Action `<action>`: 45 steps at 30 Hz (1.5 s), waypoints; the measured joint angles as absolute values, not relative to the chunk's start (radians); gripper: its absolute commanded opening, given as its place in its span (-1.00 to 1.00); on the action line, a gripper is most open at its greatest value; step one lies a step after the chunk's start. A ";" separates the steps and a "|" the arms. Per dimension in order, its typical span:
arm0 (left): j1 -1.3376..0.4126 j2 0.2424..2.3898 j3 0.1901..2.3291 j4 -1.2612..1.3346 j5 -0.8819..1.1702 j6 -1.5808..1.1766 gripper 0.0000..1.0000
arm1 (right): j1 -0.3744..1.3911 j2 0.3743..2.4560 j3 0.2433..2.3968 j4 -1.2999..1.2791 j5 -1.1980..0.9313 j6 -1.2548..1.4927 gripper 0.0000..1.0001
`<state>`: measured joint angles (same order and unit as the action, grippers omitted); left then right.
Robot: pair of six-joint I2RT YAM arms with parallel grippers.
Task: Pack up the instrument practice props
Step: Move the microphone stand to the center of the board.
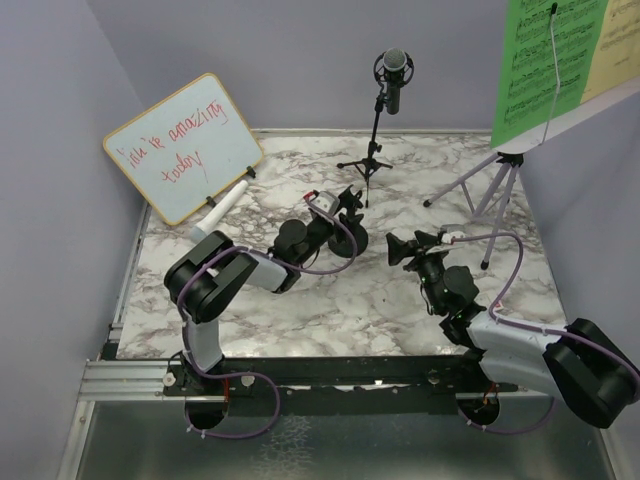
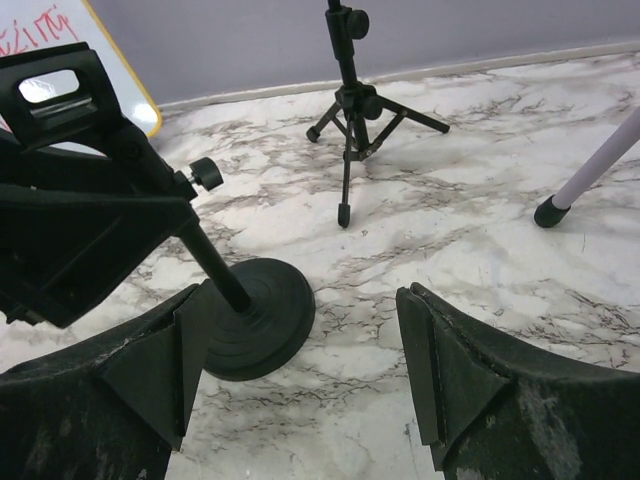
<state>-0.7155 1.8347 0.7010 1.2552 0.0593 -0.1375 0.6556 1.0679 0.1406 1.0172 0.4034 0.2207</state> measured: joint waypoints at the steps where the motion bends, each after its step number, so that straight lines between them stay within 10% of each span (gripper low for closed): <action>1: -0.715 1.849 0.715 1.262 0.059 -0.133 0.03 | 0.656 1.075 0.141 1.021 0.406 0.221 0.58; 23: -0.687 1.918 0.779 1.246 0.075 -0.033 -0.97 | 0.656 1.087 0.141 1.031 0.422 0.221 0.58; 45: -0.251 2.177 1.205 1.113 0.149 -0.019 -1.00 | 0.656 1.107 0.141 1.031 0.421 0.208 0.59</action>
<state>-0.2512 2.1773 1.2053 1.1126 0.1490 -0.0185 0.6556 1.1072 0.1406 1.0313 0.4210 0.2081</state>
